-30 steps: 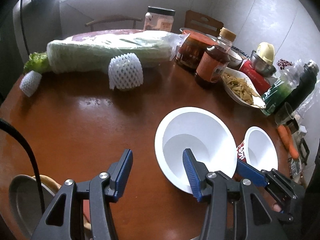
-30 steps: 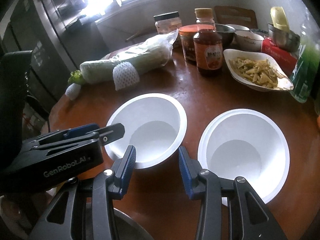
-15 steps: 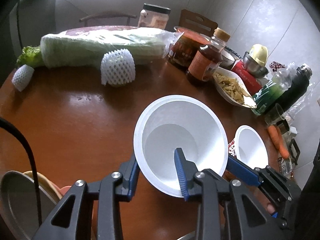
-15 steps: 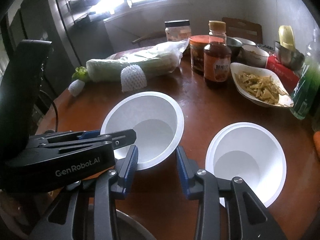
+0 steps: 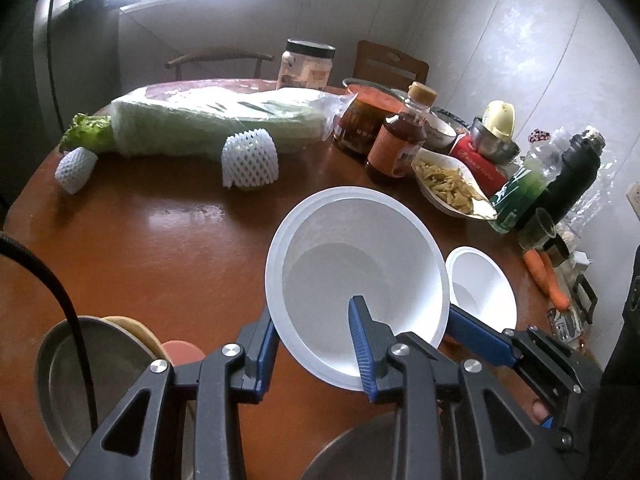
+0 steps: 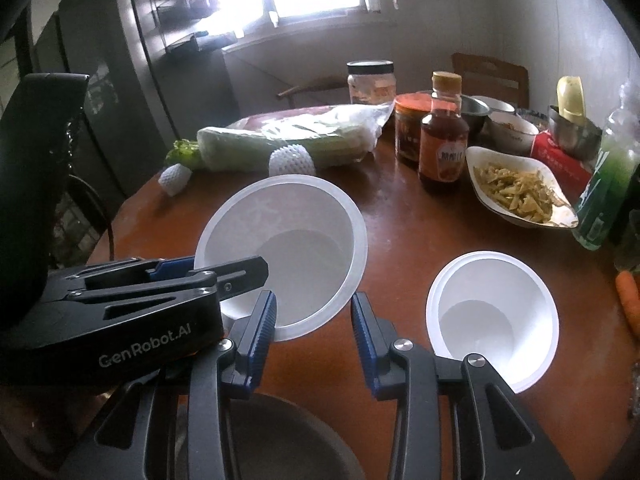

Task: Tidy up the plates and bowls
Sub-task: 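Lower the white paper bowl into the steel bowl with the left tool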

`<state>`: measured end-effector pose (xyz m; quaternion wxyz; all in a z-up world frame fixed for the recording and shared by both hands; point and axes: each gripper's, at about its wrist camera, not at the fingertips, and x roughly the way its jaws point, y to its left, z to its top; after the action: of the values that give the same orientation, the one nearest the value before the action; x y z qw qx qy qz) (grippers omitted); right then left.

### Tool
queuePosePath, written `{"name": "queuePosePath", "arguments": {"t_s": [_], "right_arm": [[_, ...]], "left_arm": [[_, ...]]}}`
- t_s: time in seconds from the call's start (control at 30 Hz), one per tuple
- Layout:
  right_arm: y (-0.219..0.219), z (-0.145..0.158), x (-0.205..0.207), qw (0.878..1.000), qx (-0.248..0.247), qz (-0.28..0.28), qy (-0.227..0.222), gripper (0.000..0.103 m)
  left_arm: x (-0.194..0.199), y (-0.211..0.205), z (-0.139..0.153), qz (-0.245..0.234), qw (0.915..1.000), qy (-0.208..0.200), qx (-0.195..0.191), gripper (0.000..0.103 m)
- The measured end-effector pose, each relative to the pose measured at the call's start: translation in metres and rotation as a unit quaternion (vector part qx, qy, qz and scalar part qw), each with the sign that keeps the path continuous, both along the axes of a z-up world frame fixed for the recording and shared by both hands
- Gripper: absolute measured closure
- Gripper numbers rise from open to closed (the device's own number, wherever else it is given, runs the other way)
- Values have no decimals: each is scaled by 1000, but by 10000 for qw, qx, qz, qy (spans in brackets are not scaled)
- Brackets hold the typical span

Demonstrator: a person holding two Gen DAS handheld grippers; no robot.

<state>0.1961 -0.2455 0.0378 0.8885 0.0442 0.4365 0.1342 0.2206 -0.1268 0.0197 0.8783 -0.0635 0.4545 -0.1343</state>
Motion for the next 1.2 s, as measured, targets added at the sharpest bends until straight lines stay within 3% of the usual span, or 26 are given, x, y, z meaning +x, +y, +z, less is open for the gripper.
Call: {"name": "queuePosePath", "arguments": {"t_s": [1.2], "right_arm": [[7,34,-79,9984,-73,40,-551,63]], "left_arm": [[-88,-2,35,-18,9977,-643,213,69]]}}
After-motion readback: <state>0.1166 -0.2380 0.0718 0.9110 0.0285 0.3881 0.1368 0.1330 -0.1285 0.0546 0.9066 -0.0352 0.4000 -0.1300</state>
